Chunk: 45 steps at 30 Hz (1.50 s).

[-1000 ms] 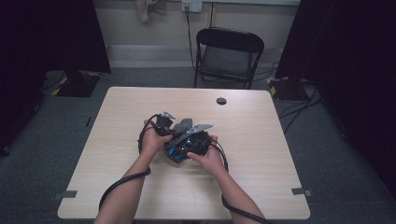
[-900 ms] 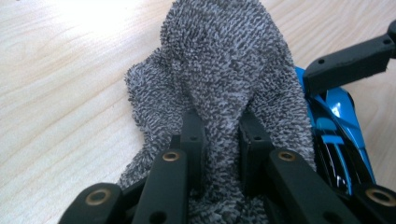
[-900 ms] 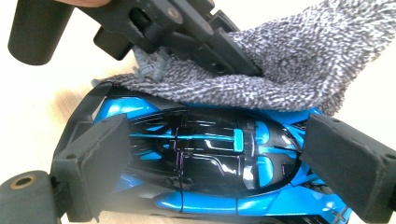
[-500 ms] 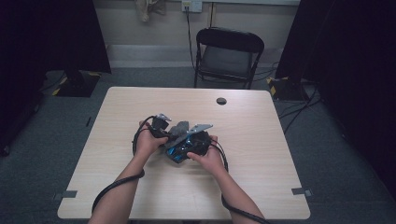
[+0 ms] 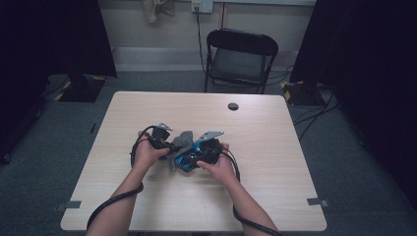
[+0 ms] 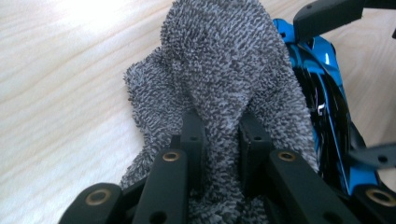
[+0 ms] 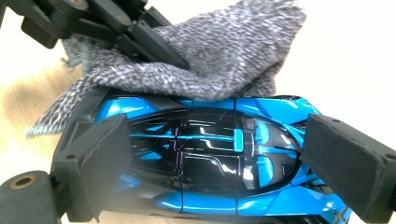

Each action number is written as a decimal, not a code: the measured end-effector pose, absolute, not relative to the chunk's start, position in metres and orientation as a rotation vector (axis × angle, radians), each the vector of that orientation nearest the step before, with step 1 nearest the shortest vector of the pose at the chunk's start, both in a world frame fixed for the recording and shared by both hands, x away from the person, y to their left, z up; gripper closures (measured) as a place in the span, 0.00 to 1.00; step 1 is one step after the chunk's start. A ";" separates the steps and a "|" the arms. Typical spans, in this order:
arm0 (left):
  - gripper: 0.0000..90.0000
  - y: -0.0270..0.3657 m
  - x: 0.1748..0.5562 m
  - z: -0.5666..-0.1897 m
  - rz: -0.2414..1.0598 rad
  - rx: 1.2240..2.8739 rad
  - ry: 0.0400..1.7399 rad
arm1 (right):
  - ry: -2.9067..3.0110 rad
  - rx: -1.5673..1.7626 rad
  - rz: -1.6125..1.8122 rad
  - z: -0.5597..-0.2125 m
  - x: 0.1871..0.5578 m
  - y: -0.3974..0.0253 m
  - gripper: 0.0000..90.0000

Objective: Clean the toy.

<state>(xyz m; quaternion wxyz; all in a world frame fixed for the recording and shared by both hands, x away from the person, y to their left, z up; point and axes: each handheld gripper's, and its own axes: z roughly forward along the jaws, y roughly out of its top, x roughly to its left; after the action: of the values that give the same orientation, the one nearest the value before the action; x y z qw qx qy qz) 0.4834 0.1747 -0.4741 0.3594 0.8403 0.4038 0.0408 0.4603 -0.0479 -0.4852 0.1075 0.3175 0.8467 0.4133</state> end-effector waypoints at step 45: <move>0.83 0.139 0.511 -0.461 0.217 2.170 1.036 | 2.491 0.937 1.216 -0.485 0.460 -0.048 0.08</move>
<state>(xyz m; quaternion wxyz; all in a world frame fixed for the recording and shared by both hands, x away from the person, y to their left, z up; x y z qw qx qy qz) 0.5115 0.1392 -0.4605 0.3555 0.8400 0.4012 0.0840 0.4602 -0.0481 -0.4852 0.1076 0.3184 0.8463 0.4133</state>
